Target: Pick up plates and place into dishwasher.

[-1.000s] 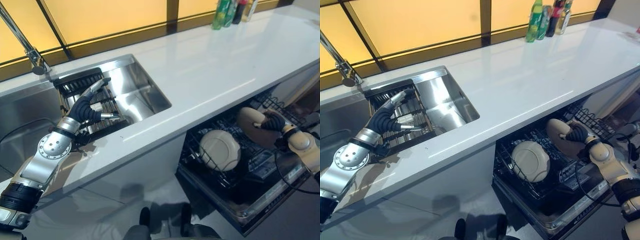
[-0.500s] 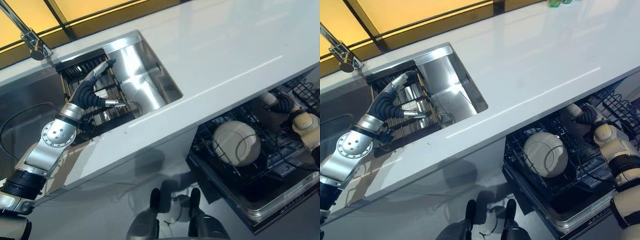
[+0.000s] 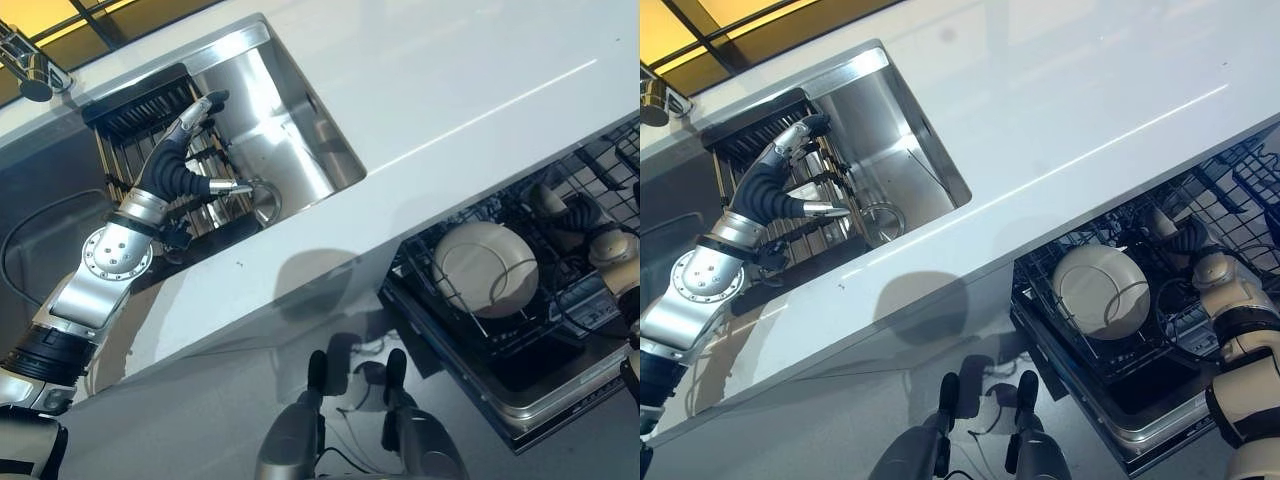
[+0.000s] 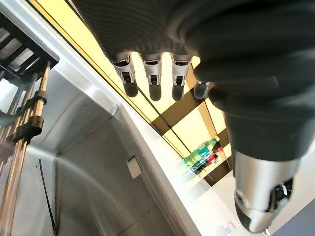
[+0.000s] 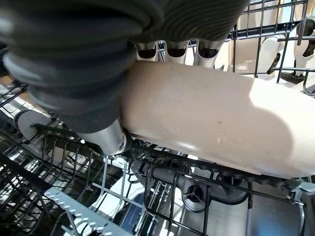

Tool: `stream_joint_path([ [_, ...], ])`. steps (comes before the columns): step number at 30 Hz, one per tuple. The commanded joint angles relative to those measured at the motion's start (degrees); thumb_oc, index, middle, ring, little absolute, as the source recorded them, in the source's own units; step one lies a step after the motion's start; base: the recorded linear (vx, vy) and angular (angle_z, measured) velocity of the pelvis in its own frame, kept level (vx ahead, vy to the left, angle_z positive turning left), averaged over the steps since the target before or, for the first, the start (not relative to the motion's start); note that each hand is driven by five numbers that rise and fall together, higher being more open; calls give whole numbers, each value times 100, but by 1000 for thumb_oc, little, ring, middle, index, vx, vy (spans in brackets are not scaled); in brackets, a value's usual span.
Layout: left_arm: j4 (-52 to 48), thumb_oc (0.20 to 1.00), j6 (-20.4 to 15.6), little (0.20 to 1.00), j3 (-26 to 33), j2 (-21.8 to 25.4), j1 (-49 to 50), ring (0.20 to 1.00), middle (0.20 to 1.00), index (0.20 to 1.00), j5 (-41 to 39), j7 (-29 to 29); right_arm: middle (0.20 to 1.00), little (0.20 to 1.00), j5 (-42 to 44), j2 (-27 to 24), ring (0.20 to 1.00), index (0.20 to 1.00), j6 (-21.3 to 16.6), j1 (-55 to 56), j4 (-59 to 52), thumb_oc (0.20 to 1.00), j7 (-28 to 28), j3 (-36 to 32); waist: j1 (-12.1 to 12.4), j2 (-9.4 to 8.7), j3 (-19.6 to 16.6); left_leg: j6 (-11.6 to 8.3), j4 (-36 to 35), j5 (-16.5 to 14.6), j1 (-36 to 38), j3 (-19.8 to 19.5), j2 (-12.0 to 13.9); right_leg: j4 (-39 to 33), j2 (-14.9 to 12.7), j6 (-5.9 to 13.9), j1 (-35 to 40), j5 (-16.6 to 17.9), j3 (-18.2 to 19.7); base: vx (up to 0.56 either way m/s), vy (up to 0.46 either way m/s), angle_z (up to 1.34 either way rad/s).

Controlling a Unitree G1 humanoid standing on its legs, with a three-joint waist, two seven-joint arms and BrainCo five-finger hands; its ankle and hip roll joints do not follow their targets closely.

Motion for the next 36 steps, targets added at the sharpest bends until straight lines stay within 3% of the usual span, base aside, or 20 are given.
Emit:
stream_joint_path([
  [1, -316, 1000, -161, 1000, -152, 114, -456, 1000, 1000, 1000, -243, 120, 1000, 1000, 251, 100, 1000, 1000, -145, -495, 101, 1000, -292, 159, 12, -136, 20, 115, 7, -159, -198, 259, -344, 110, -227, 384, -4, -241, -25, -5, 34, -1],
  [9, -460, 1000, -101, 1000, 80, -37, -50, 1000, 1000, 1000, -429, 44, 1000, 1000, 599, -107, 1000, 1000, -326, 53, -763, 1000, -1268, -525, -87, -250, -171, 149, 30, -254, 55, 319, -373, 108, -191, 375, 186, -255, 21, 17, 47, 0],
  [12, -570, 1000, -160, 1000, 325, -247, 418, 1000, 1000, 1000, -379, 93, 1000, 1000, 542, -220, 1000, 1000, -333, 777, -1613, 1000, -1906, -1084, -195, -347, -331, 176, 73, -334, 216, 386, -372, 108, -164, 374, 326, -279, 93, 72, 85, 1],
  [17, -694, 1000, -122, 1000, 651, -607, 1017, 1000, 1000, 1000, -229, 32, 1000, 1000, 360, -98, 1000, 1000, -444, 2041, -2758, 1000, -2314, -2164, -376, -483, -574, 248, 180, -484, 452, 493, -361, 145, -125, 363, 542, -349, 255, 91, 74, -6],
  [27, -632, 1000, -86, 1000, 917, -1150, 1491, 1000, 1000, 1000, 100, -124, 1000, 1000, 913, 748, 1000, 1000, -1002, 3627, -3997, 1000, -2287, -3555, -626, -579, -964, 339, 316, -739, 849, 723, -339, 167, -97, 397, 891, -460, 534, 80, 54, -21],
  [29, -611, 1000, -77, 1000, 909, -1225, 1498, 1000, 1000, 1000, 102, -169, 1000, 1000, 1242, 945, 1000, 1000, -990, 3710, -3830, 1000, -2275, -3579, -620, -566, -1022, 352, 338, -776, 900, 738, -347, 205, -112, 399, 931, -497, 536, 58, 44, -9],
  [36, -634, 1000, 54, 1000, 753, -1492, 1530, 1000, 1000, 1000, 37, -471, 1000, 1000, 3015, 1631, 1000, 1000, -1259, 3440, -2301, 1000, -1289, -3372, -379, -467, -999, 384, 1033, -1038, 860, 684, -401, 611, -285, 302, 1092, -700, 366, 86, 18, 0],
])
